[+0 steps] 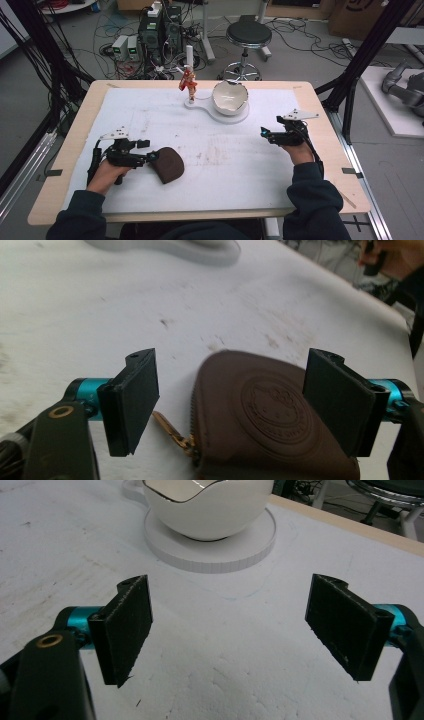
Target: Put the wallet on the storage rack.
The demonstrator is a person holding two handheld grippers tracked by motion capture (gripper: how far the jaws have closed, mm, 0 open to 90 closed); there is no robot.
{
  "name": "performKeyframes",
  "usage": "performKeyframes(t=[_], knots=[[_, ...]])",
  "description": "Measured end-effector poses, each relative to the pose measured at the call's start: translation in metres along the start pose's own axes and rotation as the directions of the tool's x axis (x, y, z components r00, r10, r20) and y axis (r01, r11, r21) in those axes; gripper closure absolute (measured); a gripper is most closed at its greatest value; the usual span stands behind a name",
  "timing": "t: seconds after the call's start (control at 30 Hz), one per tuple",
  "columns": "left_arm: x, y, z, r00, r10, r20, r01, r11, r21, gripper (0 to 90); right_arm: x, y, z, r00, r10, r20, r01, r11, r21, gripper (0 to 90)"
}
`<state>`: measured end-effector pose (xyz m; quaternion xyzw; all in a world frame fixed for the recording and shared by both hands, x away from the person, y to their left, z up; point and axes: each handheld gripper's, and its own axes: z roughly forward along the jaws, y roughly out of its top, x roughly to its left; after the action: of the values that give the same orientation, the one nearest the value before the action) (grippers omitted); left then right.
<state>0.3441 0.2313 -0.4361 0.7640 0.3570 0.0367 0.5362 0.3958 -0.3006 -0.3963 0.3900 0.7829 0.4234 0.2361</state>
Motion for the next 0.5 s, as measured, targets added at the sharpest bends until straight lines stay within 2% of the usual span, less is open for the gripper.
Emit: performKeyframes(t=[0.07, 0.1, 0.13, 0.17, 0.2, 0.23, 0.27, 0.3, 0.4, 0.47, 0.5], knots=[[0.001, -0.002, 0.005, 0.9997, -0.019, 0.014, 0.019, 0.9994, 0.029, 22.7, 0.002, 0.0, 0.003, 0.9999, -0.007, -0.009, 0.007, 1.0, 0.009, 19.3], [0.003, -0.004, 0.01, 0.9991, -0.037, 0.02, 0.036, 0.9968, 0.072, 24.0, 0.002, 0.0, 0.003, 0.9999, -0.006, -0.01, 0.006, 1.0, 0.01, 19.4], [0.003, -0.004, 0.01, 0.9991, -0.037, 0.02, 0.036, 0.9968, 0.072, 24.7, 0.002, 0.0, 0.004, 0.9999, -0.005, -0.012, 0.005, 1.0, 0.011, 19.4], [0.006, -0.007, 0.015, 0.9994, -0.033, 0.007, 0.032, 0.9931, 0.113, 25.7, 0.002, 0.0, 0.004, 0.9999, -0.003, -0.012, 0.003, 1.0, 0.011, 19.4], [0.007, -0.007, 0.017, 0.9996, -0.028, 0.01, 0.026, 0.9931, 0.115, 31.0, 0.002, 0.0, 0.004, 0.9999, -0.004, -0.013, 0.004, 1.0, 0.01, 19.4], [0.009, -0.006, 0.019, 0.9975, -0.055, 0.043, 0.049, 0.9899, 0.133, 35.6, 0.002, 0.0, 0.004, 0.9999, -0.005, -0.012, 0.005, 1.0, 0.012, 19.4], [0.009, -0.006, 0.019, 0.9975, -0.055, 0.043, 0.049, 0.9899, 0.133, 42.7, 0.002, 0.0, 0.004, 0.9999, -0.005, -0.012, 0.005, 1.0, 0.012, 19.4], [0.009, -0.005, 0.02, 0.996, -0.075, 0.048, 0.068, 0.9877, 0.141, 43.6, 0.003, 0.0, 0.004, 0.9999, 0.003, -0.01, -0.002, 1.0, 0.013, 19.4], [0.007, -0.004, 0.02, 0.9972, -0.066, 0.035, 0.061, 0.9874, 0.146, 47.5, 0.003, 0.0, 0.006, 0.9999, -0.004, -0.012, 0.004, 1.0, 0.017, 19.4], [0.007, -0.003, 0.02, 0.9971, -0.073, 0.019, 0.07, 0.9888, 0.131, 53.2, 0.005, 0.001, 0.007, 0.9999, -0.003, -0.014, 0.003, 1.0, 0.023, 19.4], [0.007, -0.001, 0.021, 0.9964, -0.084, -0.003, 0.084, 0.9918, 0.096, 57.8, 0.006, 0.001, 0.008, 0.9998, -0.007, -0.016, 0.007, 1.0, 0.025, 19.4]])
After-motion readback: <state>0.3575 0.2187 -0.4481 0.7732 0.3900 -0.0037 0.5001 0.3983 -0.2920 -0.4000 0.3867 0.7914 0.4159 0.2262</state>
